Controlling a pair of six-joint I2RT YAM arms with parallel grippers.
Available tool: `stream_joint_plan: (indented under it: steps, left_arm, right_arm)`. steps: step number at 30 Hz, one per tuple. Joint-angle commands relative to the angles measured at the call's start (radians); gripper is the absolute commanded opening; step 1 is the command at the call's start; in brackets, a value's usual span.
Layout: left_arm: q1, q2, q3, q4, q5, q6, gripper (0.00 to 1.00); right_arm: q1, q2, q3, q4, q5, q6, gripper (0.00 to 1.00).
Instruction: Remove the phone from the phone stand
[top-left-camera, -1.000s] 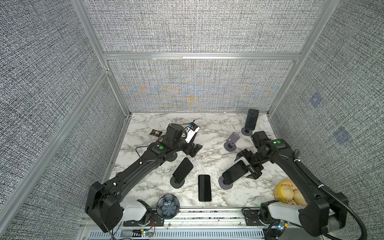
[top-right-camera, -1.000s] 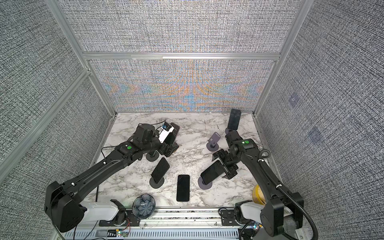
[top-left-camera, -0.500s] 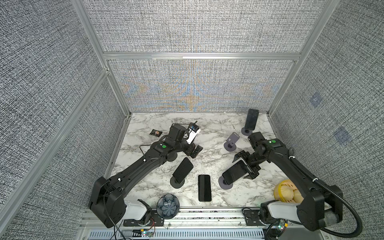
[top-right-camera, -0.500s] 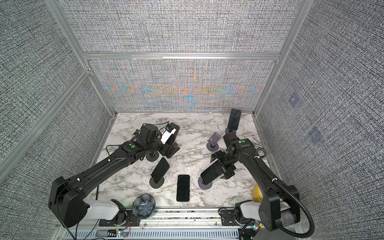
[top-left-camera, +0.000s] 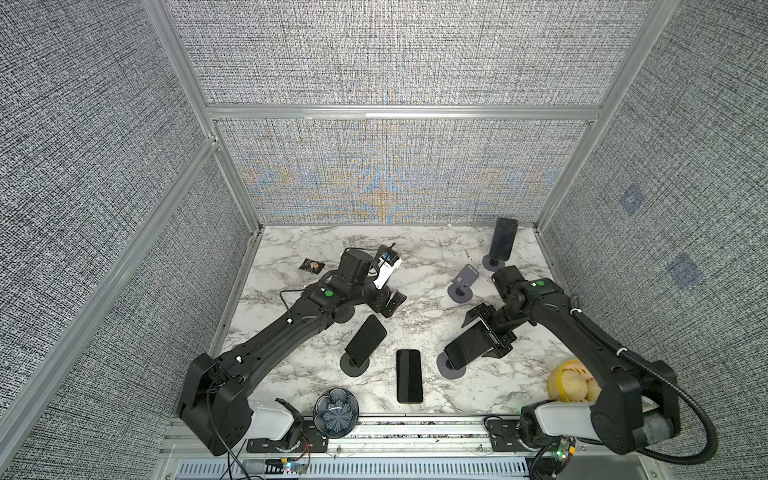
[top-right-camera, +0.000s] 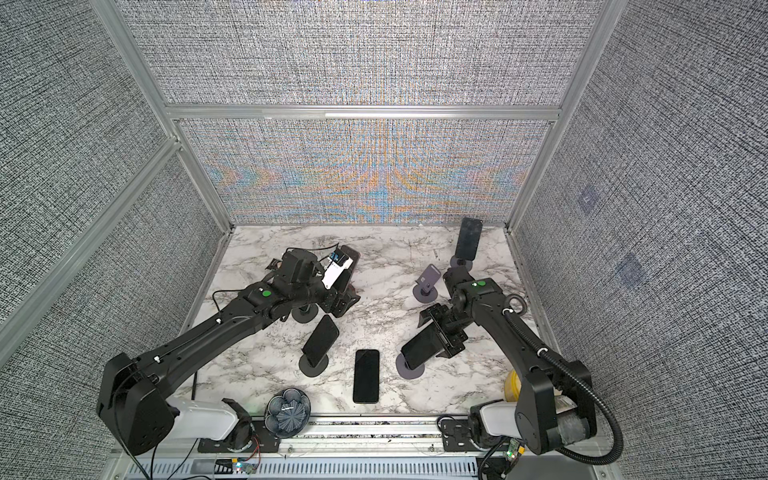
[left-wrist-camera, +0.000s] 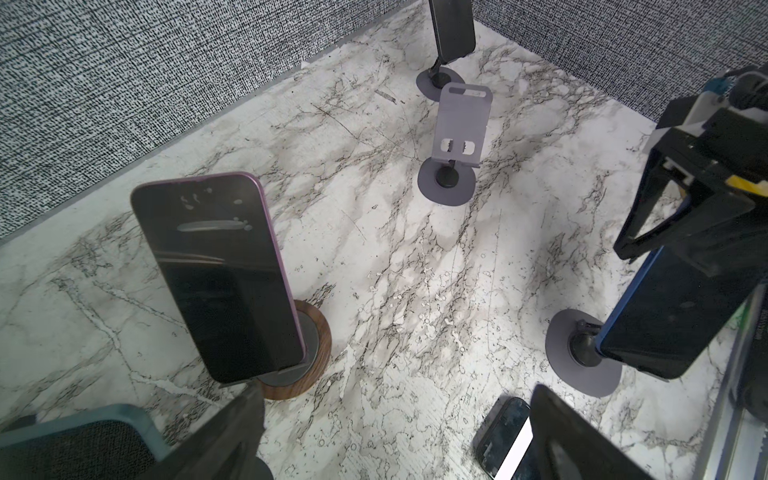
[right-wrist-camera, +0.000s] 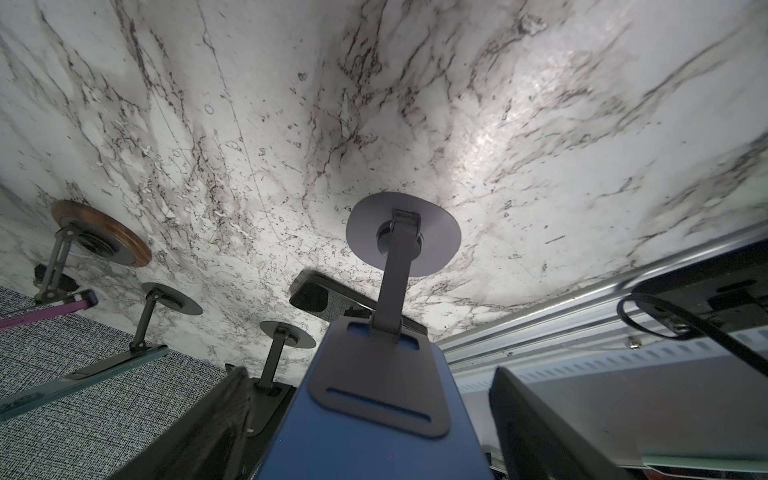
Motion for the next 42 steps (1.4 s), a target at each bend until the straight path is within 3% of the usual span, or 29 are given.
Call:
stream_joint_plan:
  steps: [1, 18, 30, 42]
  left_arm:
    - [0.000, 0.002, 0.007, -0.018, 0.003, -0.010, 0.99]
    - [-0.005, 0.002, 0.003, -0.025, -0.006, -0.018, 0.99]
    - [-0.007, 0.010, 0.009, -0.022, 0.000, -0.027, 0.99]
    - [-0.007, -0.006, 0.024, 0.003, 0.117, -0.057, 0.99]
  right_arm:
    - [0.002, 0.001, -0.001, 0.001, -0.007, 0.006, 0.89]
    - [0.007, 0.003, -0.010, 0.007, 0.001, 0.011, 0.74]
    - [0.011, -0.021, 0.011, -0.020, 0.009, -0.004, 0.70]
    - [0.016, -0.042, 0.030, -0.031, 0.005, -0.039, 0.69]
